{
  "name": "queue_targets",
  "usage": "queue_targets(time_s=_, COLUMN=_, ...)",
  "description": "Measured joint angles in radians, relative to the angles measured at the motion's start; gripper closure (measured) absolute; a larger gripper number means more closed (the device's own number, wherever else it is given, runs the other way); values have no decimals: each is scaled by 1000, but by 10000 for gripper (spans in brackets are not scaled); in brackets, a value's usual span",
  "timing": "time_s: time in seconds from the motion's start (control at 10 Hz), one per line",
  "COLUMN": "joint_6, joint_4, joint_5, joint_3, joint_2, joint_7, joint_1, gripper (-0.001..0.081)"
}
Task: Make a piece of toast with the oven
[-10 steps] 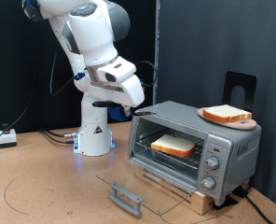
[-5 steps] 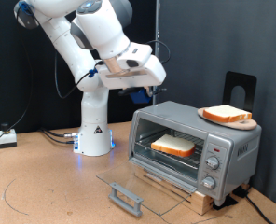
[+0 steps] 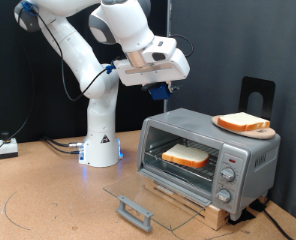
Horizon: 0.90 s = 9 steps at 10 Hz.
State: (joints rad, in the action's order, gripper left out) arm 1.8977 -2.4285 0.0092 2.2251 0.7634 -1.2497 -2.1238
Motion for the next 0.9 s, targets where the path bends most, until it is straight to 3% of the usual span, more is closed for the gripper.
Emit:
queue_targets(time_s=0.2, joint_6=-2, joint_4=-27, joint_5=38, joint_3=28, joint_2=21, joint_7=-9, joint_1=35, gripper=410)
queue_targets(time_s=0.5, joint_6=-1, joint_4=-86, joint_5=51, joint_3=107, joint_2=31, joint_7=32, joint_1=53, gripper=410)
queue_targets(time_s=0.9, joint_6=97, joint_4=-196, joint_5=63, joint_3=210, joint_2=28, joint_7=138, joint_1=64, gripper=410)
